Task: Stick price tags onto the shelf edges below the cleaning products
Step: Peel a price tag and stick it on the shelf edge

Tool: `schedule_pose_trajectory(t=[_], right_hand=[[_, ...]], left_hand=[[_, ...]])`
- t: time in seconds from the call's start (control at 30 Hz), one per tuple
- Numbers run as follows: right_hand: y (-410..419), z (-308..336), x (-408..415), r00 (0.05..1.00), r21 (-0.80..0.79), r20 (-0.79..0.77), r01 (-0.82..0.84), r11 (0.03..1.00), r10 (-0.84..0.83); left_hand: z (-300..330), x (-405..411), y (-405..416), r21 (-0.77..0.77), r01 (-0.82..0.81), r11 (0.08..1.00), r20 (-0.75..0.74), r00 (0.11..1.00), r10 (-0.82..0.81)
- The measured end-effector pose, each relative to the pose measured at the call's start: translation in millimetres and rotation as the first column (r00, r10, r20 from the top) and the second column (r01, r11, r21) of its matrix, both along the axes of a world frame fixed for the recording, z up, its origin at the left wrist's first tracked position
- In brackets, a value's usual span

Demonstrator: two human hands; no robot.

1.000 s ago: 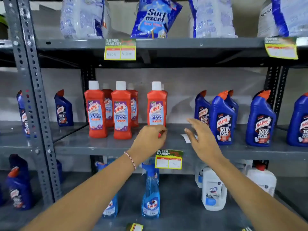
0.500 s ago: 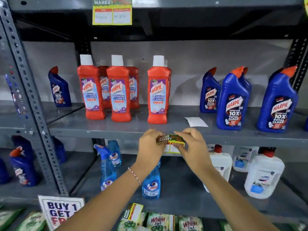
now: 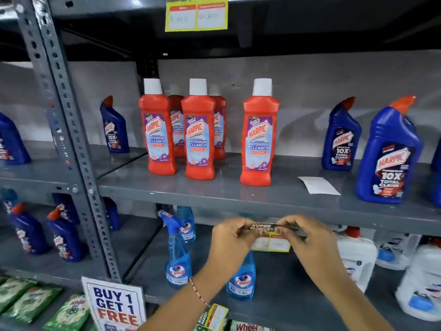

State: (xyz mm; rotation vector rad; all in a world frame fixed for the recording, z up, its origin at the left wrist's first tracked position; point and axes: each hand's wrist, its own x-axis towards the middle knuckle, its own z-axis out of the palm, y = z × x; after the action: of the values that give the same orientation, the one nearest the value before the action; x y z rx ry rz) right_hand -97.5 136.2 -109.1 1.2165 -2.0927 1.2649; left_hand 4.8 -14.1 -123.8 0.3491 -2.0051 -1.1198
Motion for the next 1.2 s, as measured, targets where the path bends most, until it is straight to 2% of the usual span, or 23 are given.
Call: schedule_pose_trajectory(t=[0.07, 0.13, 0.2, 0.43, 0.53, 0.7, 0.9, 1.03, 1.1, 1.2], right_hand=[[-10, 2, 11, 1.0, -0.027, 0.019, -0.021, 0.999, 0.022], [-27, 7, 22, 0.999, -0.029, -0.035, -0.026, 0.999, 0.025], [-50, 11, 33, 0.994, -0.007, -0.096, -0.047, 0.999, 0.046], [-130, 27, 62, 0.986, -0.025, -0.106, -0.129, 0.991, 0.126], [-155, 25, 68, 0.985, -0.018, -0.119, -0.125, 0.992, 0.122], [-171, 21, 77, 0.976, -0.024, -0.215, 0.014, 1.0, -0.019], [-174, 21, 78, 0.98, -0.027, -0.192, 0.04, 0.999, -0.044], [-170, 30, 79, 0.994, -0.076, -0.091, 0.06, 0.995, -0.067], [-165, 33, 79, 0.996, -0.083, -0.046, 0.077, 0.994, -0.081], [-148, 34, 77, 0.995, -0.091, -0.045, 0.087, 0.992, -0.092]], left_hand=[[-1, 12, -10, 0.145, 0.013, 0.989, -0.025, 1.0, -0.01], [2, 26, -23, 0.234, -0.002, 0.972, -0.074, 0.997, 0.019], [6, 43, -40, 0.258, -0.02, 0.966, -0.104, 0.993, 0.049], [21, 78, -102, 0.333, -0.112, 0.936, -0.13, 0.978, 0.163], [23, 82, -125, 0.282, -0.191, 0.94, -0.058, 0.975, 0.216], [27, 84, -141, 0.173, -0.261, 0.95, 0.019, 0.965, 0.262], [26, 82, -145, 0.147, -0.291, 0.945, 0.022, 0.956, 0.291], [30, 84, -154, 0.081, -0.393, 0.916, 0.071, 0.919, 0.388], [32, 88, -159, 0.073, -0.43, 0.9, 0.058, 0.903, 0.427], [36, 94, -159, 0.07, -0.464, 0.883, -0.053, 0.882, 0.468]])
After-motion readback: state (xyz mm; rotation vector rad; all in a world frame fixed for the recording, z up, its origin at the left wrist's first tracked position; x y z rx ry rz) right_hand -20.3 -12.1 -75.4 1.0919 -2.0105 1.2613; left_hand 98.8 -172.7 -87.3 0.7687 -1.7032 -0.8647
